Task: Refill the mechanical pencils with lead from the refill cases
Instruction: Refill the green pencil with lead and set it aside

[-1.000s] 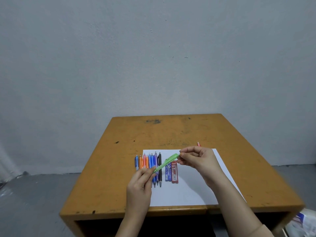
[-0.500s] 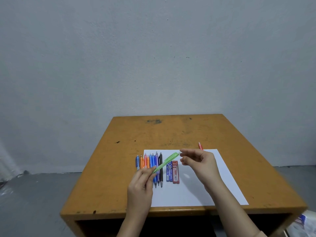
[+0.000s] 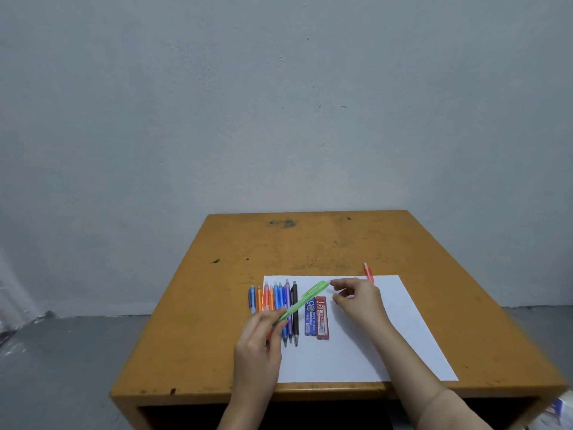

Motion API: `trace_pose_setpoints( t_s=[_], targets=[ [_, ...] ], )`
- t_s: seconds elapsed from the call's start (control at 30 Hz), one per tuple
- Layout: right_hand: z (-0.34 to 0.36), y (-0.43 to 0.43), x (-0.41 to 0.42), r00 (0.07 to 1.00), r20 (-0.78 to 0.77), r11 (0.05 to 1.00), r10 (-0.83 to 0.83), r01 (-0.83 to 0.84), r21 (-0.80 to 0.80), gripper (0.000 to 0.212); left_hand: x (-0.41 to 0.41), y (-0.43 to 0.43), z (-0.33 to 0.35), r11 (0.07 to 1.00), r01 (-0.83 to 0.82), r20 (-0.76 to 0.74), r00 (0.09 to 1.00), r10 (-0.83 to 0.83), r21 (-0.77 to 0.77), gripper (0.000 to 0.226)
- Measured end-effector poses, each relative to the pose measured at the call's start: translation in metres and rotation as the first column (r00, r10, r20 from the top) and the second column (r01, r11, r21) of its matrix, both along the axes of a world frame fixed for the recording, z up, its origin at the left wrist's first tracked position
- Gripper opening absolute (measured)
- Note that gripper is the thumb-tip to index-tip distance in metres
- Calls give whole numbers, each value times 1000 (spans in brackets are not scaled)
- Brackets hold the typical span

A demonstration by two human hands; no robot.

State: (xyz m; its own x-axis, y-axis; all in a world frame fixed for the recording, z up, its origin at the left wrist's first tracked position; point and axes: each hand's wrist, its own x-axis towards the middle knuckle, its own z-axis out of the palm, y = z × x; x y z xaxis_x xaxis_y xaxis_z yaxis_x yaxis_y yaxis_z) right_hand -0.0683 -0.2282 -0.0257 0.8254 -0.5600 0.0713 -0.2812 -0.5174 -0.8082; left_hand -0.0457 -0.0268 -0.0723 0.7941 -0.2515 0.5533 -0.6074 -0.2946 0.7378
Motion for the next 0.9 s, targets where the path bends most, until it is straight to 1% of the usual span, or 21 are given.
trace_pose_setpoints(
  t_s=[0.07,0.2,0.33,0.43,0.53,0.63,0.73,0.83,0.9],
  targets=[
    [-4,3,1,1000,-15,999,-24,25,34,28,0,0,0,1000,4,1,1000,-4,-1,29],
    [-6,6,2,1000,1,999,-26,26,29,25,0,0,0,1000,13,-3,1000,-13,4,29],
    [-6,6,2,999,10,996,-43,42,76,24,0,0,0,1000,13,3,1000,-13,12,27],
    [-3,7,-2,995,76,986,-68,56,155,25,0,0,1,1000,8,0,1000,-8,15,27],
    [5,6,-6,986,156,968,-61,21,250,23,-1,0,3,1000,4,6,1000,-4,24,27],
    [12,7,-10,968,241,913,-63,-42,406,26,-2,-1,3,999,-14,1,1000,14,33,25],
    [19,11,-15,945,314,830,-92,-101,548,21,-1,-1,2,999,-24,-8,1000,24,45,24],
    [28,14,-20,924,356,740,-142,-140,657,19,-1,0,2,999,-20,-15,1000,21,46,25],
    [33,17,-21,919,361,695,-161,-154,702,19,-1,0,2,999,-21,-4,1000,21,44,25]
  ],
)
